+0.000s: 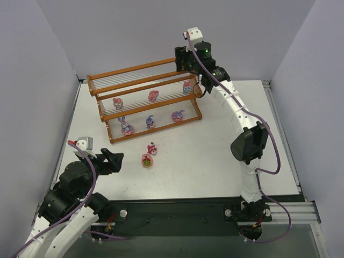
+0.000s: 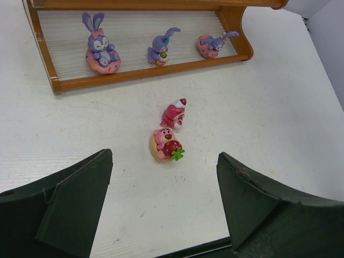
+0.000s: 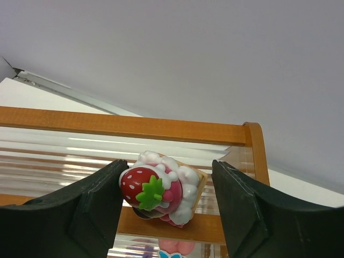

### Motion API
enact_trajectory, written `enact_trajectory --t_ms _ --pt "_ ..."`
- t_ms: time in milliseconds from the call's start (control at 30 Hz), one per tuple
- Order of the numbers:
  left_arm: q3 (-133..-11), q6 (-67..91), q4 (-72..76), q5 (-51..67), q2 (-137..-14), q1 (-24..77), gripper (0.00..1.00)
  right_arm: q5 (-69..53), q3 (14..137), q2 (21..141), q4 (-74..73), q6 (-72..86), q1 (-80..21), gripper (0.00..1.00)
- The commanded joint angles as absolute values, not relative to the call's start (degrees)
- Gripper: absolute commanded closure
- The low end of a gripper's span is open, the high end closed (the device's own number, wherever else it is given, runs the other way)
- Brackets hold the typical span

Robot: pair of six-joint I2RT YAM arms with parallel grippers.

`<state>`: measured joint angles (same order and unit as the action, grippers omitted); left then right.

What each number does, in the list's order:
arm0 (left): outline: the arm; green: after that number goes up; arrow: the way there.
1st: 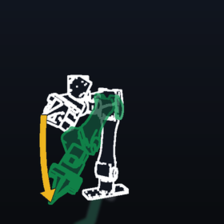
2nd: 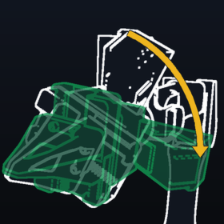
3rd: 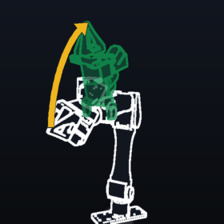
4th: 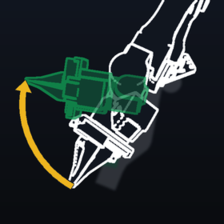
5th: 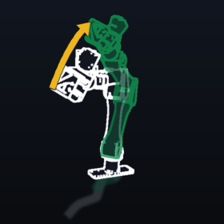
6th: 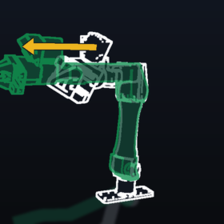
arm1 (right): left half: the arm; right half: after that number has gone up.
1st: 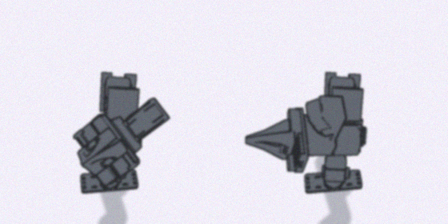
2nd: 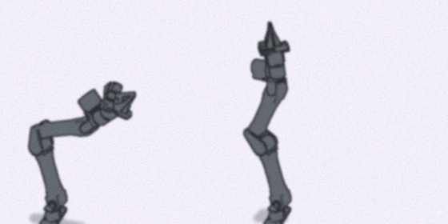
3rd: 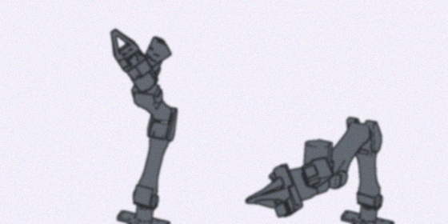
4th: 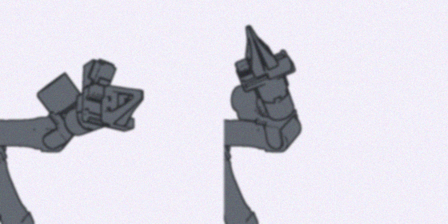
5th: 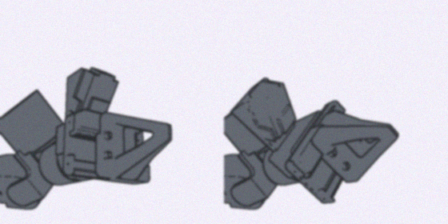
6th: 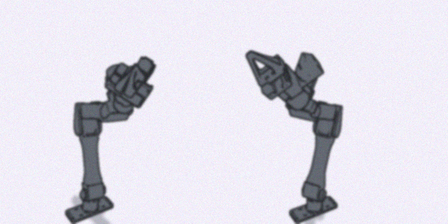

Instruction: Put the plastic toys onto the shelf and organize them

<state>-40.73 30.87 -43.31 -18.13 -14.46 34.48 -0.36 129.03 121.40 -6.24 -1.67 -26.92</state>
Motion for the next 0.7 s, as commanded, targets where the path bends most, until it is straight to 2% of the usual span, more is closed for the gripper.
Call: enact_trajectory --t_ms 0,367,667 --pt "-40.87 30.32 -41.31 -18.28 -14.5 34.63 0.12 -6.31 130.69 119.27 -5.37 -0.35 -24.09 0.37" --pt "-40.87 30.32 -41.4 -18.46 -14.33 34.63 0.12 -19.06 130.08 120.41 -2.9 5.0 -21.27 0.41" --pt "-40.87 30.32 -41.4 -18.54 -14.5 34.63 0.12 -18.9 128.68 119.8 -1.14 9.14 -21.01 0.38"
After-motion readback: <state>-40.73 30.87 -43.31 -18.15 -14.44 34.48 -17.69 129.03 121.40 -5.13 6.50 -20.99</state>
